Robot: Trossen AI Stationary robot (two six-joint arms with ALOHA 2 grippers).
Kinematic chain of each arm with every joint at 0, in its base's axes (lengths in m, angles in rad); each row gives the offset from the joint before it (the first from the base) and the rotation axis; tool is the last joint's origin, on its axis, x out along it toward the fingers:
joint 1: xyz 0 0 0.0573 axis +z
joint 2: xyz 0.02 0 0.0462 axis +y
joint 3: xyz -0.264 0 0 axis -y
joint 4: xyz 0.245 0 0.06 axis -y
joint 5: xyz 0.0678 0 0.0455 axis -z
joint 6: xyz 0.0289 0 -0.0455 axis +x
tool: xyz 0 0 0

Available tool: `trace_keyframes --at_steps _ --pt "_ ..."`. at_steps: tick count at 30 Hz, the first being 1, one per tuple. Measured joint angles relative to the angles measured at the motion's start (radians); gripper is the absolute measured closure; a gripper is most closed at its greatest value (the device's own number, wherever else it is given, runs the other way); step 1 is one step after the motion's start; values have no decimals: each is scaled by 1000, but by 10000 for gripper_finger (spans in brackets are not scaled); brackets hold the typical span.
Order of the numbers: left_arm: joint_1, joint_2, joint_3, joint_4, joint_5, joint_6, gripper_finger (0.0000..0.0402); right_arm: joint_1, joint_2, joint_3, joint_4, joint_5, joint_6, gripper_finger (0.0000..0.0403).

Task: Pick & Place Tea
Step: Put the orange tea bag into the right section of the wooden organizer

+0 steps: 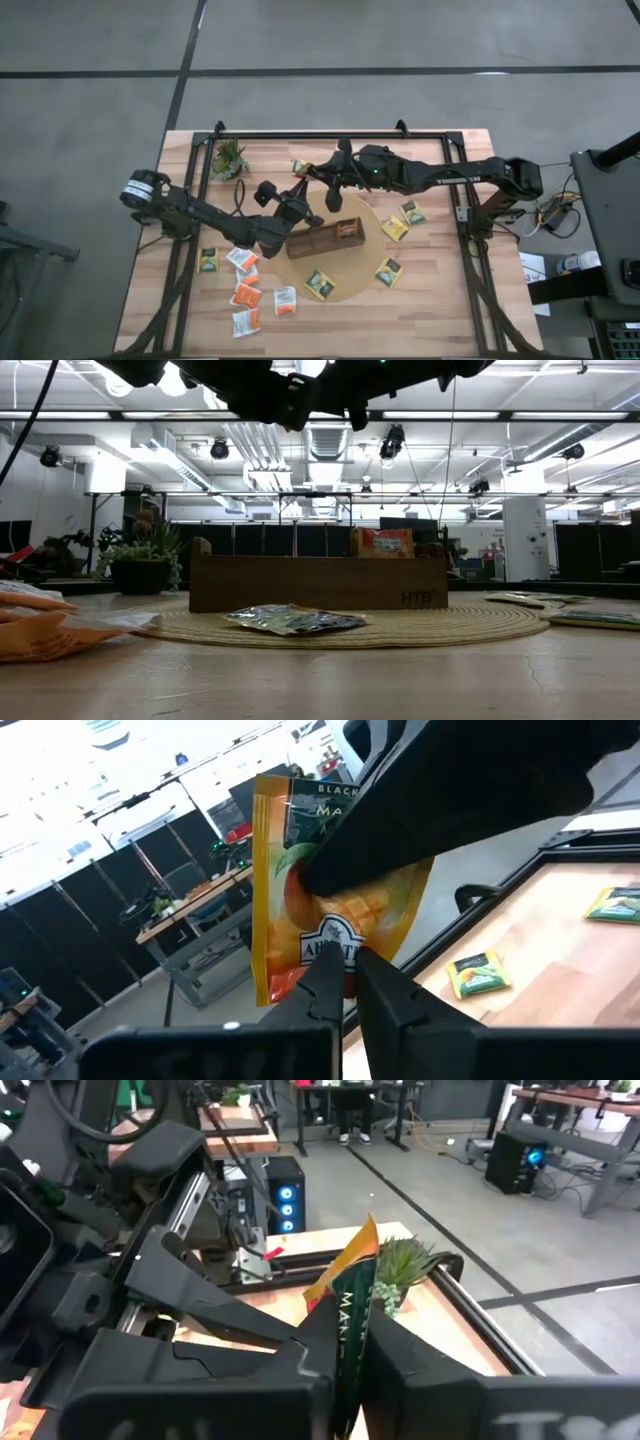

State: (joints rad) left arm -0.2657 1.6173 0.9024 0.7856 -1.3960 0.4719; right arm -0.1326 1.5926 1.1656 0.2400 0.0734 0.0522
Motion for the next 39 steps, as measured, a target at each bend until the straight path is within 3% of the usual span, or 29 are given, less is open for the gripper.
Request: trace_keyframes --at_steps 14,27,34,39 --pt "1 -3 -5 -31 24 49 376 14 -7 -8 -8 1 -8 394" --pt "-12 -26 -6 -42 -14 83 242 12 -50 -8 -20 12 -62 394" --pt "-80 -76 -7 -51 -106 195 235 11 -179 -8 -309 19 -136 394" --pt "-116 -120 -8 -61 -99 172 234 16 -225 -10 -604 -138 -147 394"
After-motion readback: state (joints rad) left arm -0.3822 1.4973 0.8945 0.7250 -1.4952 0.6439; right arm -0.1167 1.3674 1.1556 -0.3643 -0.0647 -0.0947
